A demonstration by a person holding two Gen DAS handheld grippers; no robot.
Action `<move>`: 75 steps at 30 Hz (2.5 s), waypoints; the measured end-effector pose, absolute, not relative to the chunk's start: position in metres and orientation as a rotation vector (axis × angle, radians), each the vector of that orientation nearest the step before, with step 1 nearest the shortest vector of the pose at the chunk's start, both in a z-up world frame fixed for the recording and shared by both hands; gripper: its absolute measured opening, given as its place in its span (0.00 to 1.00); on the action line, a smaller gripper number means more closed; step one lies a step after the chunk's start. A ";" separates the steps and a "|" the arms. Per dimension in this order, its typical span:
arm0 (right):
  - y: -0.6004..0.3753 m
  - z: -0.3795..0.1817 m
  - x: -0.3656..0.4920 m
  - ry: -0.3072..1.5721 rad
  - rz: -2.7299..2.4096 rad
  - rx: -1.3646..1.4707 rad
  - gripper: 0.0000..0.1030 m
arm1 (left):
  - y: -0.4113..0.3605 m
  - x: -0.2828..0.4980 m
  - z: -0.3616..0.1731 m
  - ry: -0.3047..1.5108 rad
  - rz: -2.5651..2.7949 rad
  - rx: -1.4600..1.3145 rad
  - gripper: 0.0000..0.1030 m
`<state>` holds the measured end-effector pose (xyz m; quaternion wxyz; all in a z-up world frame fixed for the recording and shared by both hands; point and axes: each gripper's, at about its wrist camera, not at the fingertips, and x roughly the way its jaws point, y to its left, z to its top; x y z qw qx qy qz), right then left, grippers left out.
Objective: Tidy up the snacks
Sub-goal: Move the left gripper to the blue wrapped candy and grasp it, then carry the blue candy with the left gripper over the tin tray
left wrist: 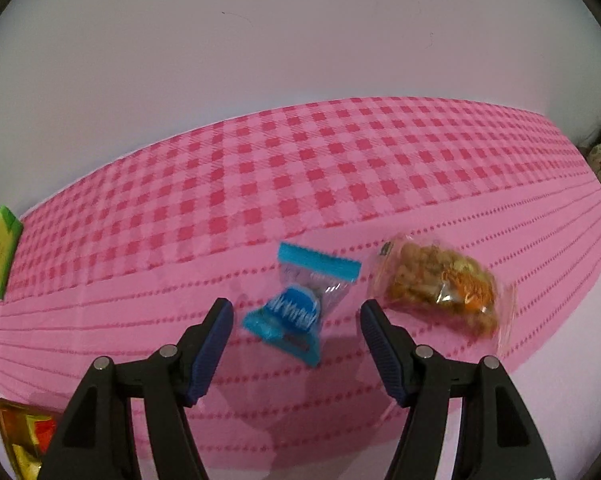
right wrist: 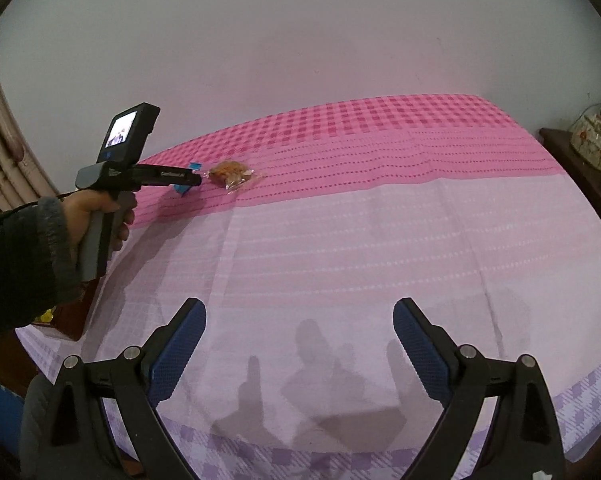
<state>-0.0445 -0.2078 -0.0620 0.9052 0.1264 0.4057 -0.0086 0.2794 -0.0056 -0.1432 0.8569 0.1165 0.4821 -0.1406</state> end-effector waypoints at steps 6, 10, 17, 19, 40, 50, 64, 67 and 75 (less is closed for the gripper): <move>-0.217 -0.062 -0.049 0.836 -0.027 0.282 0.91 | -0.007 0.284 -0.146 1.011 -0.301 0.197 0.53; -0.215 -0.062 -0.049 0.836 -0.029 0.288 0.91 | -0.013 0.282 -0.146 1.016 -0.323 0.206 0.40; -0.212 -0.056 -0.052 0.813 -0.023 0.277 0.91 | -0.014 0.257 -0.126 0.976 -0.315 0.217 0.39; -0.210 -0.052 -0.053 0.803 -0.021 0.274 0.91 | -0.010 0.249 -0.114 0.962 -0.313 0.215 0.39; -0.171 -0.018 -0.067 0.731 0.052 0.202 0.95 | 0.114 0.177 0.000 0.826 -0.129 0.174 0.39; -0.168 -0.005 -0.073 0.700 0.068 0.207 0.95 | 0.157 0.149 0.022 0.806 -0.071 0.151 0.39; -0.167 0.009 -0.079 0.667 0.077 0.214 0.97 | 0.192 0.123 0.018 0.832 -0.016 0.126 0.39; -0.166 0.010 -0.079 0.665 0.080 0.216 0.97 | 0.200 0.115 0.010 0.849 -0.001 0.122 0.39; -0.162 0.008 -0.080 0.669 0.078 0.202 0.98 | 0.227 0.107 -0.027 0.903 0.036 0.085 0.39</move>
